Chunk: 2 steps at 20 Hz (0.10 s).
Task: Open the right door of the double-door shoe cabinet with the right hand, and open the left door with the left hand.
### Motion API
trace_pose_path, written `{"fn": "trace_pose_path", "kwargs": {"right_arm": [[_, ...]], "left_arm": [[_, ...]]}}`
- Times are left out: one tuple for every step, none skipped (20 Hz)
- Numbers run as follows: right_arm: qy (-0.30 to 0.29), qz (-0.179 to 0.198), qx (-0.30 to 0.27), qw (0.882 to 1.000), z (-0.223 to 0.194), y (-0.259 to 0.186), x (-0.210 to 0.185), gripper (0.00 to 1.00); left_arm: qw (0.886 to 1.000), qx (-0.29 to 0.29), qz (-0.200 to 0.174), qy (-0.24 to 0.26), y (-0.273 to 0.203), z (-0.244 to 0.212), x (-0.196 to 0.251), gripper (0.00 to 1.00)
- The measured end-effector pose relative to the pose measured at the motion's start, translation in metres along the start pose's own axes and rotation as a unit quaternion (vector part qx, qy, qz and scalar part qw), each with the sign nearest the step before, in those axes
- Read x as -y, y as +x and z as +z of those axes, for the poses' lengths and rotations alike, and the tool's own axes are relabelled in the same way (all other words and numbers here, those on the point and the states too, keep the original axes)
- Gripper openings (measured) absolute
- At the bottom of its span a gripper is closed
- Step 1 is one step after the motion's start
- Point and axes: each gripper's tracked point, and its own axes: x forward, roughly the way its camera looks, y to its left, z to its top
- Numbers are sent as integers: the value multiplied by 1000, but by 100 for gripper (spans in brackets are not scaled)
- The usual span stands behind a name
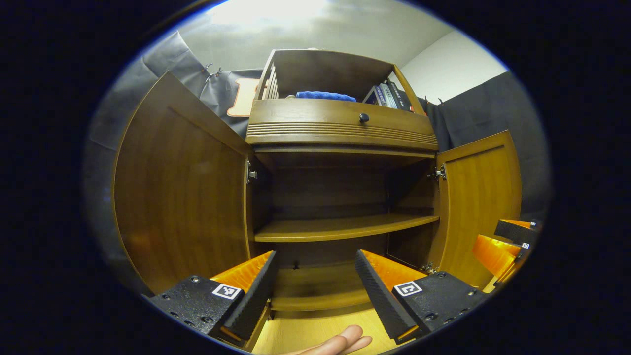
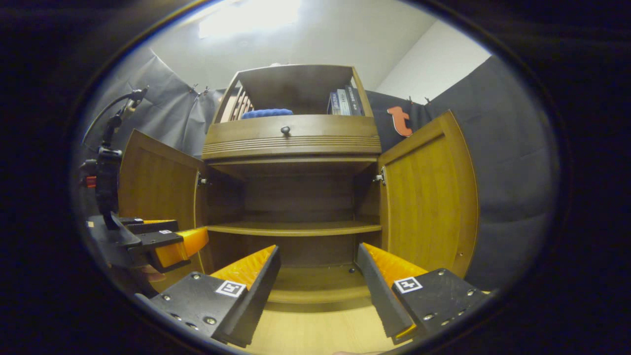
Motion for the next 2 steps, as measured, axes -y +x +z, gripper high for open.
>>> {"fn": "trace_pose_path", "kwargs": {"right_arm": [[3, -2, 1, 1000, 0, -1, 2, 88], [5, -4, 1, 1000, 0, -1, 5, 94]], "left_arm": [[1000, 0, -1, 0, -1, 0, 1, 99], [1000, 0, -2, 0, -1, -1, 2, 99]]}}
